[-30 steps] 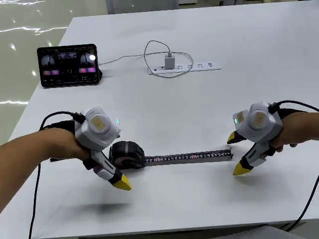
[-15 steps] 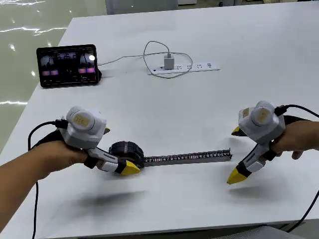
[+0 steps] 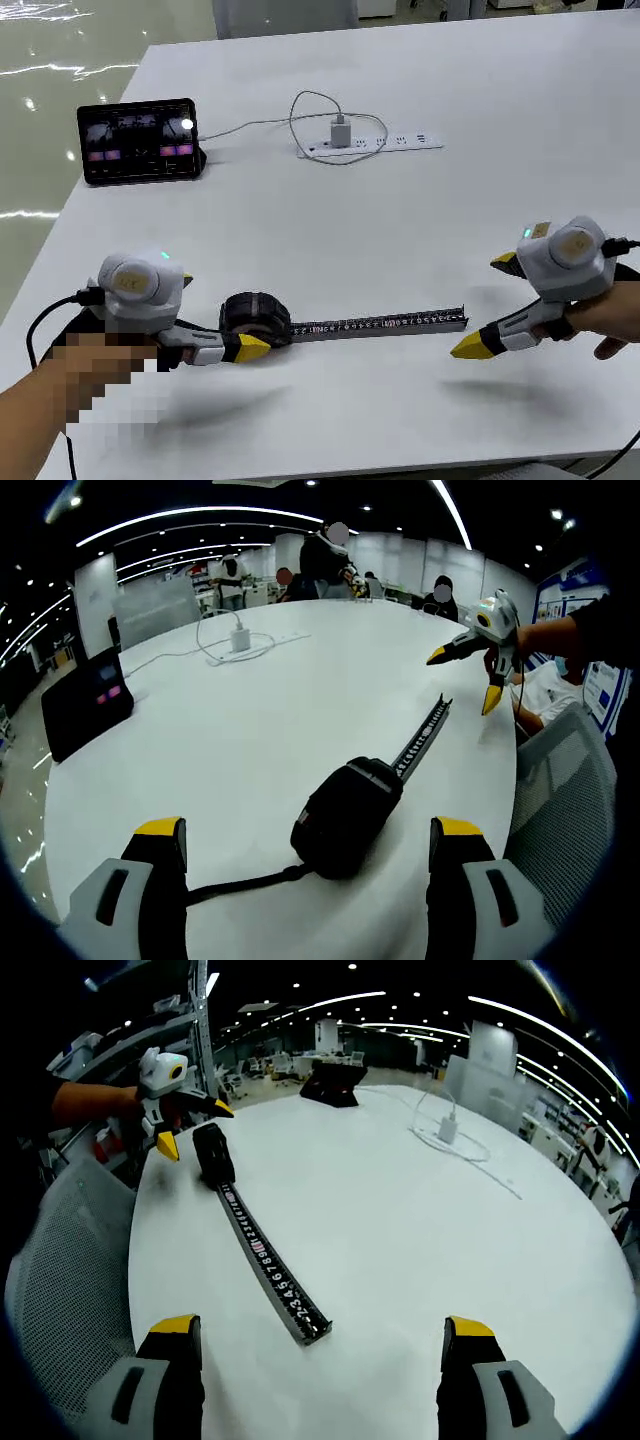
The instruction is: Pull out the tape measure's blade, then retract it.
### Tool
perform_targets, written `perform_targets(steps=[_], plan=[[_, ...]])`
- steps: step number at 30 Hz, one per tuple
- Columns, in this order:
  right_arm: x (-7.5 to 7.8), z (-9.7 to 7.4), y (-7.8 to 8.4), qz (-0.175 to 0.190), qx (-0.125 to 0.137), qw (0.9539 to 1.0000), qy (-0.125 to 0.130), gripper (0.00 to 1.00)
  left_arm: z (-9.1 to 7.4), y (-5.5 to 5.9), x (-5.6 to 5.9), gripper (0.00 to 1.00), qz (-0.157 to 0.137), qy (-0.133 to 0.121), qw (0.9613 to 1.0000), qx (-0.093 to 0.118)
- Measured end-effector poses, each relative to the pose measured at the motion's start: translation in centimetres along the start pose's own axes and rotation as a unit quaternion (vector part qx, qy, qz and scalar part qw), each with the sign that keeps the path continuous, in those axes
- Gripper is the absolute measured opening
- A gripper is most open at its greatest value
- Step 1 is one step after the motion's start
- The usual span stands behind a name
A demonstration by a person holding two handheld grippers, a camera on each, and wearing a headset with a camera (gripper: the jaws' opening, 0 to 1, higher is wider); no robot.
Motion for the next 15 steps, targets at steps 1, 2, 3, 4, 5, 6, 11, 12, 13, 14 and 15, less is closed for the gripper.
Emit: perform_targets(steps=[1, 2, 3, 4, 5, 6, 11, 12, 13, 14, 15], plan=[[0.0, -0.3, 0.1, 0.004, 0.006, 1.0, 0.004, 0.99, -0.4, -0.2, -0.1, 0.99, -0.021, -0.004, 0.9996, 0.017], [0.2, -0.6, 0.2, 0.006, 0.006, 0.9999, 0.011, 0.99, -0.7, -0.4, -0.2, 0.99, -0.023, -0.007, 0.9992, 0.03], [0.3, -0.8, 0.2, 0.008, 0.012, 0.9997, 0.019, 0.99, -1.0, -0.2, -0.3, 0.99, -0.024, -0.011, 0.9992, 0.03], [0.4, -1.2, 0.2, 0.011, 0.023, 0.9993, 0.026, 0.99, -1.4, 0.1, -0.3, 0.99, -0.025, -0.011, 0.9992, 0.029], [0.5, -1.5, 0.3, 0.013, 0.024, 0.9991, 0.034, 0.99, -1.5, 0.3, -0.3, 0.99, -0.027, -0.012, 0.9991, 0.029], [0.7, -2.0, 0.2, 0.012, 0.034, 0.9982, 0.048, 0.99, -1.8, 0.5, -0.3, 0.99, -0.027, -0.019, 0.999, 0.029], [0.2, -3.3, 1.0, 0.013, 0.035, 0.9977, 0.057, 0.99, -3.1, 0.9, -0.2, 0.99, -0.025, -0.035, 0.9982, 0.043], [0.1, -3.6, 1.3, 0.013, 0.036, 0.9975, 0.06, 0.99, -3.3, 1.1, -0.1, 0.99, -0.024, -0.038, 0.9979, 0.046], [0.0, -3.8, 1.4, 0.014, 0.037, 0.9973, 0.062, 0.99, -3.5, 1.2, -0.1, 0.99, -0.023, -0.041, 0.9977, 0.048], [0.0, -4.1, 1.6, 0.014, 0.037, 0.997, 0.066, 0.99, -3.7, 1.4, -0.1, 0.99, -0.021, -0.044, 0.9976, 0.048], [0.0, -4.3, 1.8, 0.014, 0.037, 0.9968, 0.069, 0.99, -3.8, 1.6, 0.0, 0.99, -0.022, -0.045, 0.9976, 0.049]])
Point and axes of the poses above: the centre of the closed fingertips' face, and the gripper's own axes: z roughly forward along the fingers, x roughly to its right, y roughly out of its underside, the point moved 3 cm from there along -z, roughly backward along the fingers, and after that the axes turned 7 degrees about x, right-handed, at the moved point
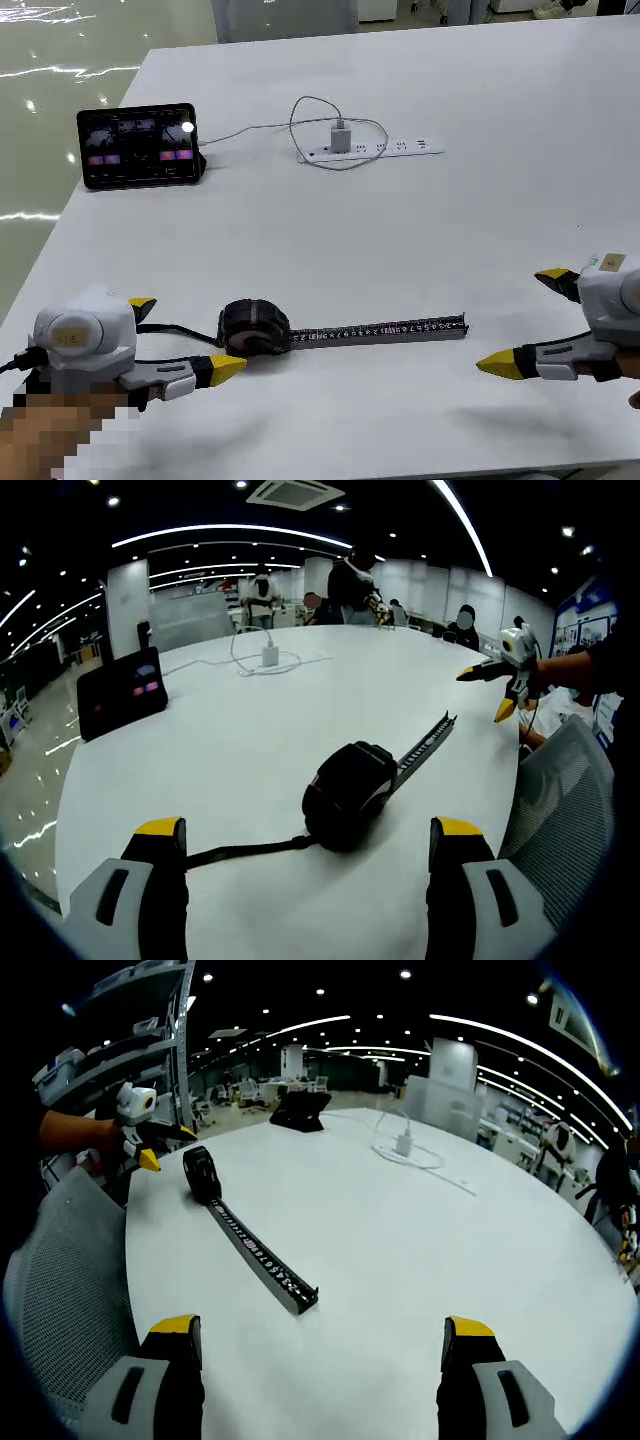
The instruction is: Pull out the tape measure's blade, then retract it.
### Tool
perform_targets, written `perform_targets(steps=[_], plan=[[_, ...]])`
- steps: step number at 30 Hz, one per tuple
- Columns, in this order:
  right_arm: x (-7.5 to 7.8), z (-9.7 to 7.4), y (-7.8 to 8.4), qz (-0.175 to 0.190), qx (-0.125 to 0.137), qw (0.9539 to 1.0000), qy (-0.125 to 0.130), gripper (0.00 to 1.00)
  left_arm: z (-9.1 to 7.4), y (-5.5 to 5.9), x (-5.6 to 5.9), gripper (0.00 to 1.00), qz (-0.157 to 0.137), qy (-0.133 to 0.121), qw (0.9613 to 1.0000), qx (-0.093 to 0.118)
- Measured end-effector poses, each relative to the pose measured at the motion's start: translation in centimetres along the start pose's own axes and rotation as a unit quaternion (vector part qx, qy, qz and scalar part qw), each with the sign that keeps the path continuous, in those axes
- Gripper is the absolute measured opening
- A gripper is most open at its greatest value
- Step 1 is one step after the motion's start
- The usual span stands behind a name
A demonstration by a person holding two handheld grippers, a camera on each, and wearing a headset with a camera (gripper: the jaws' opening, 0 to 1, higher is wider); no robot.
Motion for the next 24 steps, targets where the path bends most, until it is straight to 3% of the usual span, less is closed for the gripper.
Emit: perform_targets(steps=[5, 8, 10, 12, 13, 15, 24], plan=[[-0.2, -1.5, 0.9, 0.01, 0.009, 0.9998, 0.013, 0.99, -0.6, 0.1, -0.1, 0.99, 0.001, -0.007, 0.9999, 0.01], [-0.5, -2.2, 1.5, 0.017, 0.014, 0.9995, 0.02, 0.99, -0.6, -1.2, 0.2, 0.99, -0.012, -0.001, 0.9989, 0.046], [-0.7, -2.7, 1.8, 0.025, 0.021, 0.9992, 0.024, 0.99, -0.7, -1.4, 0.3, 0.99, -0.003, -0.002, 0.9988, 0.05], [-1.0, -3.2, 1.8, 0.039, 0.031, 0.9984, 0.027, 0.99, -0.7, -1.6, 0.7, 0.99, 0.029, 0.001, 0.9981, 0.055], [-1.1, -3.4, 2.0, 0.036, 0.03, 0.9985, 0.029, 0.99, -0.8, -1.4, 0.9, 0.99, 0.046, 0.001, 0.9976, 0.052], [-1.4, -3.7, 2.3, 0.029, 0.025, 0.9988, 0.029, 0.99, -1.0, -1.0, 1.2, 0.99, 0.05, 0.001, 0.9975, 0.051], [-2.4, -4.6, 3.7, 0.027, 0.018, 0.9991, 0.028, 0.99, -2.2, 1.9, 1.7, 0.99, 0.02, 0.009, 0.9993, 0.029]])
Point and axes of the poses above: the centre of the closed fingertips' face, and the gripper's own axes: z roughly forward along the fingers, x roughly to its right, y roughly out of its underside, the point moved 3 cm from there along -z, roughly backward along the fingers, and after that the axes turned 7 degrees about x, right-handed, at the moved point
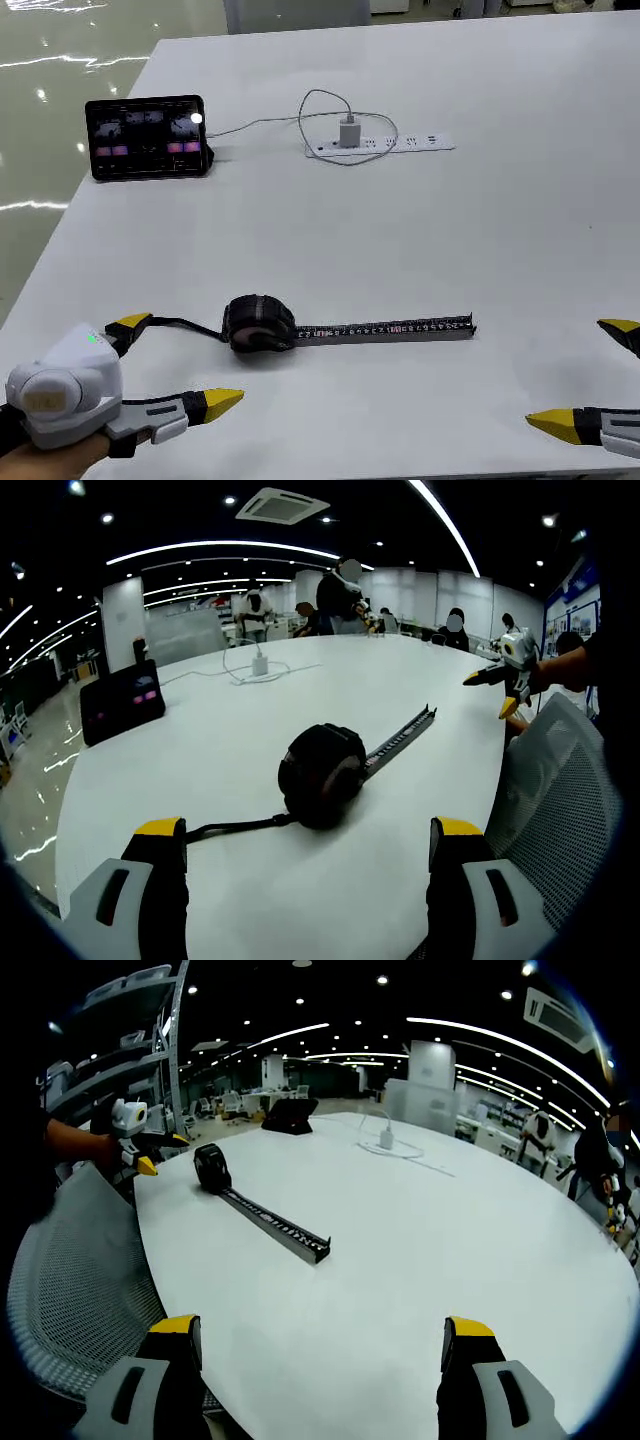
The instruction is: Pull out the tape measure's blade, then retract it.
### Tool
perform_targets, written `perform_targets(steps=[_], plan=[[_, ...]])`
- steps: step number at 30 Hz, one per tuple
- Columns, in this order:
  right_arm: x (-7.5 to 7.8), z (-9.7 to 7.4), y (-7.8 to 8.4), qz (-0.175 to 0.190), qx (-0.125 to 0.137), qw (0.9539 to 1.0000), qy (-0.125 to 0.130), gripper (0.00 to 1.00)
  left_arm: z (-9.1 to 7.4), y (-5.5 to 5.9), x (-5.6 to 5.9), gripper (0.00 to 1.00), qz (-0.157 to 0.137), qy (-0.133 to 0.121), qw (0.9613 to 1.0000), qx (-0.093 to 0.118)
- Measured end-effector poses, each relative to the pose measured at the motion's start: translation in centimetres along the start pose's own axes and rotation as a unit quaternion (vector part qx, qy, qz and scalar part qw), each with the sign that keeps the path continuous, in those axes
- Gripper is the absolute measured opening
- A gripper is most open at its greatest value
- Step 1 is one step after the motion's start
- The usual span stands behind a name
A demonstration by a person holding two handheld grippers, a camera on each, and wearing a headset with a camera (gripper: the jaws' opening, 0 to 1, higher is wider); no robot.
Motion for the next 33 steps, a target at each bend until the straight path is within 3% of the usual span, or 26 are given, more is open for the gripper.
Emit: perform_targets(steps=[6, 10, 17, 20, 24, 29, 33], plan=[[0.14, -0.3, 0.66, -0.005, -0.016, 0.9999, -0.004, 0.99, -0.29, 0.39, -0.09, 0.99, -0.01, -0.007, 0.9999, -0.002], [0.34, -0.42, 0.34, -0.011, -0.01, 0.9999, -0.004, 0.99, -0.44, 0.78, 0.21, 0.99, -0.011, 0.0, 0.9999, -0.012], [0.23, -0.49, 0.56, -0.007, -0.012, 0.9999, -0.005, 0.99, -0.45, 0.64, 0.38, 0.99, -0.011, -0.002, 0.9999, -0.005], [0.04, -0.45, 0.58, -0.012, -0.009, 0.9998, -0.009, 0.99, -0.32, 1.0, 0.42, 0.99, -0.006, -0.005, 0.9999, -0.014], [0.0, -0.46, 0.47, -0.01, -0.011, 0.9998, -0.011, 0.99, -0.26, 0.66, 0.37, 0.99, 0.002, -0.009, 0.9999, -0.006], [0.45, -0.46, 0.36, -0.013, -0.013, 0.9998, -0.012, 0.99, -0.07, 0.44, 0.18, 0.99, -0.01, -0.016, 0.9998, 0.0], [0.6, -0.45, 0.32, -0.013, -0.015, 0.9997, -0.015, 0.99, -0.06, 0.48, 0.42, 0.99, -0.009, -0.014, 0.9998, -0.006]])
Point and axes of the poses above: the centre of the closed fingertips' face, and the gripper's own axes: z roughly forward along the fingers, x roughly to its right, y roughly out of its underside, the point moved 3 cm from there along -z, roughly backward along the fingers, and after that the axes turned 7 degrees about x, right-handed, at the moved point
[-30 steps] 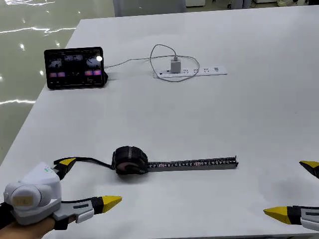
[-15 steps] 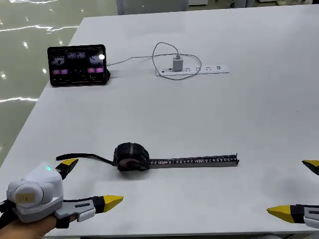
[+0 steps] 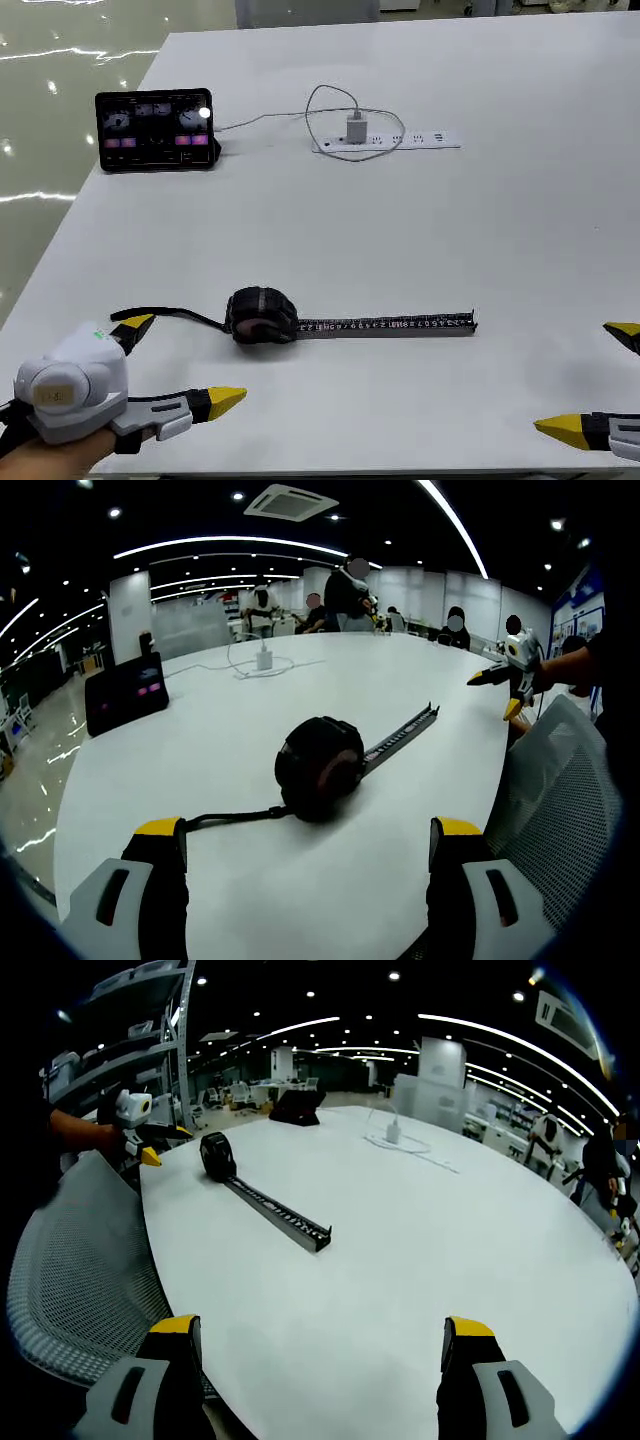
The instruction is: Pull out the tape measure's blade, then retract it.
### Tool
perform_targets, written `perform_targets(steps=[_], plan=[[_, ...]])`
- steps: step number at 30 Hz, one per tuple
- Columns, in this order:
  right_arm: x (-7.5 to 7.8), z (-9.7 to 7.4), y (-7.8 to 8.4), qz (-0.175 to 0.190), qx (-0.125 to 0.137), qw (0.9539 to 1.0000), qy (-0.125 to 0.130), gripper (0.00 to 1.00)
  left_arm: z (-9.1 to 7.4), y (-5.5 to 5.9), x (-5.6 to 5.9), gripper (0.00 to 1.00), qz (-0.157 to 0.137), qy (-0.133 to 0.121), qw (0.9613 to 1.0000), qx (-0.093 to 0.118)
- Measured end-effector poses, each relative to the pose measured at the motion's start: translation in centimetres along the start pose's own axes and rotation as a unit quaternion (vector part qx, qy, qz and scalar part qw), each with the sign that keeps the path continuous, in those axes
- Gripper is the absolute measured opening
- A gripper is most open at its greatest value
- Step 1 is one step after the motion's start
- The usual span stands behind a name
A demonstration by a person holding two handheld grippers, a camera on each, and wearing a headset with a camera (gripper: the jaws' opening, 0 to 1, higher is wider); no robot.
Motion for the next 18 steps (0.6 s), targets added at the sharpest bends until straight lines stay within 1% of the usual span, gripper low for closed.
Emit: perform_targets(steps=[4, 8, 9, 12, 14, 17, 18], plan=[[-0.2, 0.1, 0.1, -0.005, -0.006, 0.9999, -0.007, 0.99, 0.2, -0.2, 0.2, 0.99, -0.001, -0.002, 1.0, -0.003], [-0.3, 0.1, 0.3, -0.006, -0.011, 0.9998, -0.014, 0.99, 0.6, -0.8, 0.4, 0.99, -0.014, -0.002, 0.9999, 0.003], [-0.3, 0.1, 0.4, -0.008, -0.016, 0.9997, -0.014, 0.99, 0.7, -1.0, 0.6, 0.99, -0.013, -0.002, 0.9999, 0.004], [-0.1, 0.2, 0.3, -0.009, -0.017, 0.9997, -0.015, 0.99, 1.2, -1.4, 1.0, 0.99, -0.011, 0.002, 0.9999, 0.002], [0.1, 0.3, 0.2, -0.014, -0.021, 0.9996, -0.017, 0.99, 1.6, -1.7, 1.4, 0.99, -0.014, 0.002, 0.9999, 0.003], [0.3, 0.4, 0.0, -0.014, -0.025, 0.9994, -0.02, 0.99, 2.2, -2.0, 1.4, 0.99, -0.021, 0.003, 0.9998, 0.002], [0.3, 0.4, -0.1, -0.014, -0.026, 0.9993, -0.021, 0.99, 2.4, -2.0, 1.4, 0.99, -0.018, 0.001, 0.9998, -0.001]])
Point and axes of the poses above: the centre of the closed fingertips' face, and the gripper's own axes: z roughly forward along the fingers, x roughly to its right, y roughly out of its underside, the point moved 3 cm from there along -z, roughly backward along the fingers, and after that the axes turned 7 degrees about x, right-handed, at the moved point
